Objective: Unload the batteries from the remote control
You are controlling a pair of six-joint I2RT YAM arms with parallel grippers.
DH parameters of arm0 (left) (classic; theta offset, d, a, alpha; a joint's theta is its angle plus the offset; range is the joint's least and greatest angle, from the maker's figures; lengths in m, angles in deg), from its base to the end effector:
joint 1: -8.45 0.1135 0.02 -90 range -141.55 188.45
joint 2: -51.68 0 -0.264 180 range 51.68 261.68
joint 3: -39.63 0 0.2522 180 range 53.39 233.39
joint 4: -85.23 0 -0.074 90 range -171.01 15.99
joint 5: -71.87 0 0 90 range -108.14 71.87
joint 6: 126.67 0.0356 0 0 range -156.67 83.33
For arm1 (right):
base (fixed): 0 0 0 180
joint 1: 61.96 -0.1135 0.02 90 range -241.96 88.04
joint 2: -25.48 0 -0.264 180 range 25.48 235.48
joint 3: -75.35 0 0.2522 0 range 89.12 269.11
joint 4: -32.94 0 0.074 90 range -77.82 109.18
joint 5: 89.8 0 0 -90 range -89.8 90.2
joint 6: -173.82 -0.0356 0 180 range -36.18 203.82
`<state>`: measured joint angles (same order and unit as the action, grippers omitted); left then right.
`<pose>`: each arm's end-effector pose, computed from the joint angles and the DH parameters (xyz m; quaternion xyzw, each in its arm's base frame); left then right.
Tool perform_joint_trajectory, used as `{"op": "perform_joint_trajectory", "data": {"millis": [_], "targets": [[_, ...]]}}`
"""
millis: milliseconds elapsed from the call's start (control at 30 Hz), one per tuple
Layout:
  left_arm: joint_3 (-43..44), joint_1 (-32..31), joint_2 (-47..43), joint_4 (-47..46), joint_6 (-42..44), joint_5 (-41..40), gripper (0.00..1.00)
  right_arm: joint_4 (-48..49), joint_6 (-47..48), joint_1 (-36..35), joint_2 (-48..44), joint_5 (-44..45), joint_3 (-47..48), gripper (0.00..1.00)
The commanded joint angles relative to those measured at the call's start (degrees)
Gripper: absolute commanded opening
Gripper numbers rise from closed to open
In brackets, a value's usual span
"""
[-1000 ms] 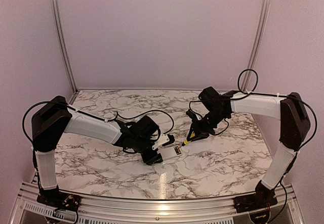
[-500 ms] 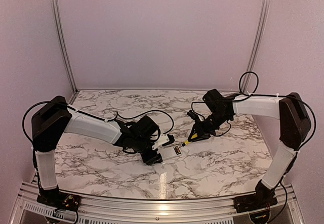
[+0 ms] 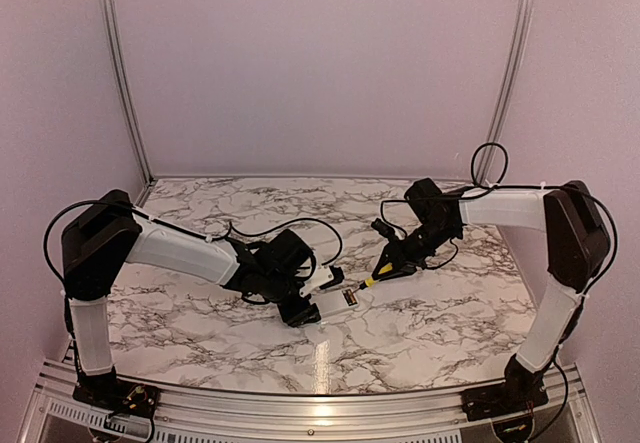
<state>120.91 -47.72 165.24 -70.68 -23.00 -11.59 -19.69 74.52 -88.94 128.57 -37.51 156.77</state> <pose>0.2189 -0.3340 0.1297 0.5606 0.7742 -0.1556 0.2494 0.2947 0.1745 0.1792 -0.1877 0.9196 0.3445 0.0232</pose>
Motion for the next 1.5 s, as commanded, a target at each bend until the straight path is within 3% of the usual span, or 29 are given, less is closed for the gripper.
{"op": "perform_joint_trajectory", "data": {"millis": [0,700,1100,1467], "targets": [[-1.6,0.1,0.9,-3.1,1.0,-1.3,0.0,-0.8,1.9,-3.1,7.6,4.8,-4.1,0.0],[-5.3,0.1,0.5,-7.1,1.2,-1.9,0.0,-2.2,-1.7,-3.1,2.7,-0.5,-3.0,0.0],[-8.9,0.0,-2.8,-14.3,2.8,-12.4,0.0,-1.5,-9.7,-3.1,2.6,-6.7,-4.6,0.0],[-9.6,-0.7,-4.6,-16.0,4.2,-16.2,0.0,-9.9,-13.1,-3.1,3.3,-4.2,3.4,0.0]]}}
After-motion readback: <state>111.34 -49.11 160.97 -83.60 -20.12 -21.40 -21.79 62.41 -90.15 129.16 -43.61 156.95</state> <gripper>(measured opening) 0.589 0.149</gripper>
